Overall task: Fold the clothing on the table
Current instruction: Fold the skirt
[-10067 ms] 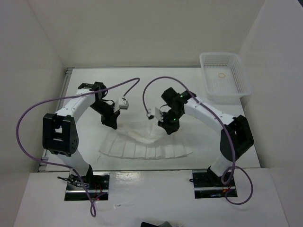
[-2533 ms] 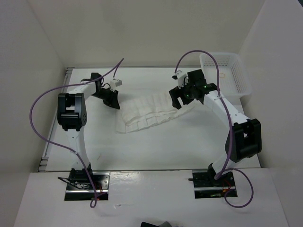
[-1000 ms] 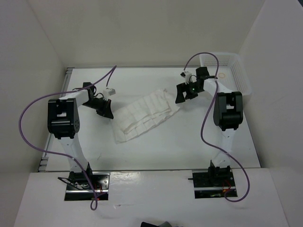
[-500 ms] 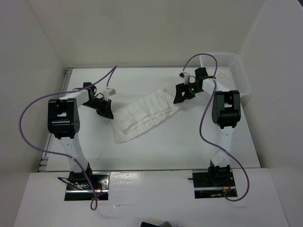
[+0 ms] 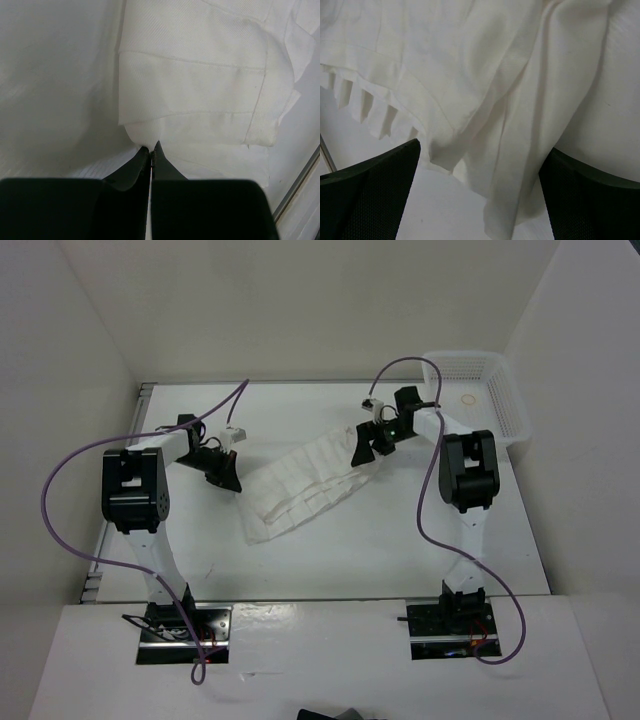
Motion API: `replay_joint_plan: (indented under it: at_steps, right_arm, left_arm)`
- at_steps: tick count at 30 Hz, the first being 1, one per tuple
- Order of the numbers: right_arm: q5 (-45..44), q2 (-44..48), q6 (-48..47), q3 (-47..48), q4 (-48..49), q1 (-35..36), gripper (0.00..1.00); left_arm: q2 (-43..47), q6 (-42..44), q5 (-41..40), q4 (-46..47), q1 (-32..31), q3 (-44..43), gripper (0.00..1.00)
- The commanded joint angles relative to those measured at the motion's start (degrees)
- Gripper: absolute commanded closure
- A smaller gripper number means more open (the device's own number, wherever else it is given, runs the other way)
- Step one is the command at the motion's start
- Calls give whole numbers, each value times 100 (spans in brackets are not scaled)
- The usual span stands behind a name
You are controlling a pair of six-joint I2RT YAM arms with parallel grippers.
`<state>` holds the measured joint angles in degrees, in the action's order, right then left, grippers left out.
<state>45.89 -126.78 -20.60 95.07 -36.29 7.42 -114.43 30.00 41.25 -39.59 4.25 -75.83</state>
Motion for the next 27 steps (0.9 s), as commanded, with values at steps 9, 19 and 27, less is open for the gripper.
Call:
replay_joint_plan:
  at_steps: [9,19,27]
  right_arm:
    - [184,31,82,127,-71,216,1]
    - [-1,31,30,134,-71,216,41]
    - [-54,-22,30,188,-176,269,57]
  left_arm:
    - [132,252,260,-128,-30,-19,100]
    - [132,252,312,-180,-30,33,100]
    - [132,252,313,-180,-30,-19,100]
